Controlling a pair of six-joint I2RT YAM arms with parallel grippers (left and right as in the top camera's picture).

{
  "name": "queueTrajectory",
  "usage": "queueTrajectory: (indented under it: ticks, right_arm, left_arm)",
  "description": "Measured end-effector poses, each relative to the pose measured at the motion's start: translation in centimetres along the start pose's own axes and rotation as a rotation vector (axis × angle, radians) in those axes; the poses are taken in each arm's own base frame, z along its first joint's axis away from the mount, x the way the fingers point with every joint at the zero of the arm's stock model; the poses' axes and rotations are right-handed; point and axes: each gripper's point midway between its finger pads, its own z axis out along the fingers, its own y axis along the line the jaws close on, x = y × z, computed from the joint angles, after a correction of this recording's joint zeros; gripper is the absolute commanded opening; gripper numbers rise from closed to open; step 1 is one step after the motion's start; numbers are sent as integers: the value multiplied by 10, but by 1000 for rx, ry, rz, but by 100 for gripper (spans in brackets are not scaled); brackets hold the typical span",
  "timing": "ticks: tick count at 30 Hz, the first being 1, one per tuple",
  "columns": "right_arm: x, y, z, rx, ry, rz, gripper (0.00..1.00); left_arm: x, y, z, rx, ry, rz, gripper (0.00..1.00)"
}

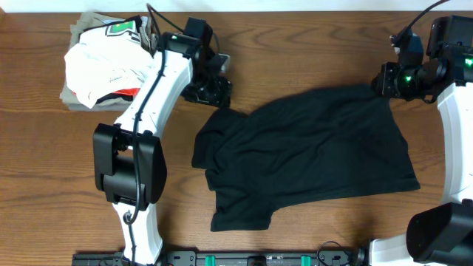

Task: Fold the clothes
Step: 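Lift the shirt's top edge with both grippers and pull it upward, then lower the left gripper onto the shirt's left side and grasp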

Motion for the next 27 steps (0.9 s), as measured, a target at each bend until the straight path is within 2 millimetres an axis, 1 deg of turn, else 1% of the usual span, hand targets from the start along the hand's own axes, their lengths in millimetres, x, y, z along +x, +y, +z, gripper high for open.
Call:
queueTrajectory:
  ticks: [2, 7, 10, 15, 16, 17, 18, 19, 20, 21, 24, 27]
  right_arm:
    - [0, 0, 0, 0, -1, -2, 1]
    - [0, 0, 0, 0, -2, -3, 1]
    - [0, 0, 0, 0, -2, -3, 1]
    - [-1, 0, 0, 0, -3, -6, 1]
    - [-1, 0, 0, 1, -2, -6, 1]
    - [-1, 0, 0, 1, -2, -7, 1]
    - [-1, 0, 0, 0, -3, -7, 1]
    - [-1, 0, 0, 1, -2, -7, 1]
    - [-1, 0, 0, 1, -3, -8, 1]
    - [-1, 0, 0, 1, -3, -10, 1]
    - [-2, 0, 0, 1, -7, -12, 1]
    - [-3, 0, 0, 1, -13, -15, 1]
  left_arm:
    - [4, -11, 3, 35, 22, 40, 67]
    - [9, -34, 21, 88, 69, 130, 72]
    - [11, -46, 39, 109, 99, 172, 74]
    - [9, -53, 74, 117, 132, 215, 75]
    - [7, -52, 81, 112, 133, 217, 71]
    - [5, -50, 85, 105, 128, 213, 54]
    - [2, -46, 90, 83, 123, 201, 35]
    - [0, -43, 91, 68, 117, 190, 19]
    - [-2, -39, 91, 49, 111, 182, 8]
    - [-4, -35, 89, 31, 107, 175, 6]
    - [-18, -26, 78, -17, 67, 148, 6]
    - [-37, -22, 58, -53, 14, 131, 6]
